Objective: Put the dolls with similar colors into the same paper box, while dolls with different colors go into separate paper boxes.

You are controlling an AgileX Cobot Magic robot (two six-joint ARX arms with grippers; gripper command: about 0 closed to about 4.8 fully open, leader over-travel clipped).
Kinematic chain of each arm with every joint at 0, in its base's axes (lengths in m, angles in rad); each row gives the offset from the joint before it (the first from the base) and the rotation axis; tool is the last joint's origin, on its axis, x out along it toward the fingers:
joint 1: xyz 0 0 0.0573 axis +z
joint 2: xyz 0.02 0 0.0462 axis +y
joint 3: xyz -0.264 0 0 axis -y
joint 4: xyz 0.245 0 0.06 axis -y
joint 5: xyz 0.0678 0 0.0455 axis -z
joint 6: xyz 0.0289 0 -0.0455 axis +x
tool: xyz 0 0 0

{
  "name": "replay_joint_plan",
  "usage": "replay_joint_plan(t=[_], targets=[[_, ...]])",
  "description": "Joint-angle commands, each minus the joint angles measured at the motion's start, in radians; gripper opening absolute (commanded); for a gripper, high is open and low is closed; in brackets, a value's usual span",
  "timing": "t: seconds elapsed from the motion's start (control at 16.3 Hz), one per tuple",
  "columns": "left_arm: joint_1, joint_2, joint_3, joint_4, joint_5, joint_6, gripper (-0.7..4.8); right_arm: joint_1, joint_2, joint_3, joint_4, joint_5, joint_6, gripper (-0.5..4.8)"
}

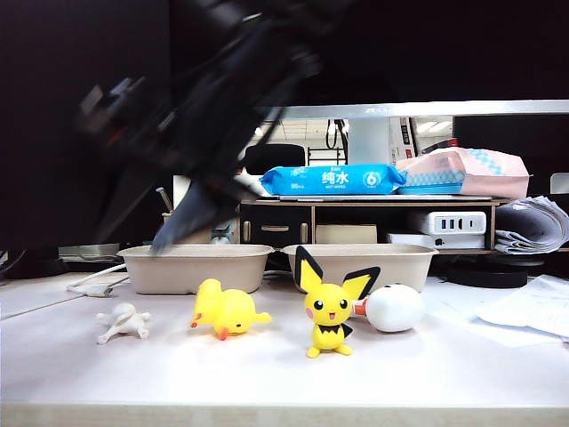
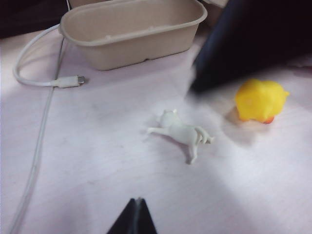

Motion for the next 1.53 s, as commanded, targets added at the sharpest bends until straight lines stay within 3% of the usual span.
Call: replay_joint_plan(t=[0.06,0.86,0.98,1.16,1.29,1.41,1.47,1.53], targets=[[-0.002,-0.002,0.001,0.005,0.000,0.000,-0.05,0.058,0.039,0.017,0.000,0.165,-0.028,2.98],[-0.002,-0.117,0.001,0.005,0.000,0.000,-0.05,0.063,0.139,0.017,0.094,0.216,-0.030,2.91],[-0.002,-0.117,0.001,0.005,0.000,0.000,-0.05,0.062,0.152,0.017,0.095,0.214,-0.030,2.47],[-0.002,-0.117,0.001,0.005,0.000,0.000,-0.05,0.063,0.164,0.017,0.091,0.215,-0.030,2.41],[-0.002,-0.117,0.001,0.005,0.000,0.000,-0.05,0.062,0.170,0.017,0.095,0.215,-0.030,1.99],[-0.002,-0.117,0.001,0.005,0.000,0.000,-0.05,0.061,0.172,0.017,0.094,0.215,-0.031,1.97],[-0.002,-0.117,0.001,0.005,0.000,0.000,-0.05,0.061,0.172,0.017,0.094,0.215,-0.031,1.67],[-0.002,-0.117,0.001,0.005,0.000,0.000,-0.05,0.061,0.173,0.017,0.094,0.215,-0.031,1.01]])
